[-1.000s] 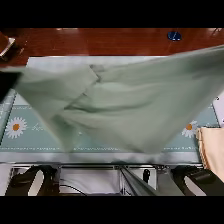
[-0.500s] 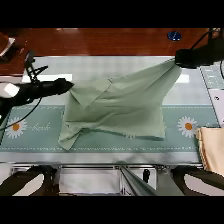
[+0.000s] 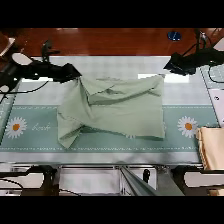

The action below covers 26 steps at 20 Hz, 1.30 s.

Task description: Fold the shirts.

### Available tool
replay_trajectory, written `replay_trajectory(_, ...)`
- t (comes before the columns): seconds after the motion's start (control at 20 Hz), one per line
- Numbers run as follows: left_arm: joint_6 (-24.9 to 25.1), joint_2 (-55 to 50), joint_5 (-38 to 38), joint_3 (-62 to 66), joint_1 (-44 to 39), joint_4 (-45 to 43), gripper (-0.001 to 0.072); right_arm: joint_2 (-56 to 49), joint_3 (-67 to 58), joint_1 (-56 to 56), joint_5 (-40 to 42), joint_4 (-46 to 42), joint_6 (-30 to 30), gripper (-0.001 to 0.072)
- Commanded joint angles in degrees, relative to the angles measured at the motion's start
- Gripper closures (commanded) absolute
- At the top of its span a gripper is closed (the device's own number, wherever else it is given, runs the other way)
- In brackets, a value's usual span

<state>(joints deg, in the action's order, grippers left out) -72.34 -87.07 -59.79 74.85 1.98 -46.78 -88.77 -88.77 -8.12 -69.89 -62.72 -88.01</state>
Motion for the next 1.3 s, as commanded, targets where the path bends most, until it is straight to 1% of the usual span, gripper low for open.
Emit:
replay_trajectory(0.0,-1.92,0.52,-14.32,1.29,9.73,-8.68,0.02,3.8,1.16,-6.21,-11.8,-7.15,2.45,0.0296)
replay_trajectory(0.05,-1.92,1.86,-14.88,-0.98,13.25,-8.76,0.02,6.95,4.2,-8.39,-11.74,-9.38,2.93,0.0296)
replay_trajectory(0.1,-1.92,3.52,-14.84,-4.39,16.87,-8.74,0.02,10.97,9.55,-10.88,-9.29,-9.7,3.02,0.0296)
replay_trajectory(0.15,-1.92,4.85,-14.82,-7.89,20.06,-8.72,0.02,15.02,15.98,-13.05,-6.01,-8.26,3.45,0.0296)
replay_trajectory(0.25,-1.88,6.19,-16.02,-14.38,26.01,-8.04,0.02,23.28,30.99,-16.5,-0.15,-1.77,7.15,0.0296)
replay_trajectory(0.35,-1.86,6.03,-16.87,-18.67,30.69,-7.23,0.02,29.83,43.71,-18.27,2.89,4.35,10.84,0.0296)
replay_trajectory(0.4,-1.51,5.92,-16.72,-19.82,32.06,-7.23,0.02,32.24,48.48,-18.23,3.67,5.95,11.65,0.0296)
replay_trajectory(0.5,1.31,5.14,-16.61,-20.76,32.72,-7.21,0.0201,35.06,54.84,-18.14,4.39,9.88,13.09,0.0296)
replay_trajectory(0.6,2.84,3.45,-16.59,-21.0,31.47,-7.19,0.0201,35.54,57.81,-18.14,4.57,12.79,13.88,0.0296)
replay_trajectory(0.8,4.2,0.28,-16.35,-21.07,27.54,-7.17,0.0202,35.54,58.42,-18.14,5.01,14.05,13.86,0.0297)
replay_trajectory(1.05,4.13,-2.19,-14.71,-21.07,22.86,-6.36,0.0202,35.54,58.42,-18.14,5.01,14.21,13.77,0.0298)
replay_trajectory(1.25,3.87,-2.78,-14.97,-21.07,22.51,-6.14,0.0202,35.54,58.42,-18.14,4.92,14.21,13.66,0.0298)
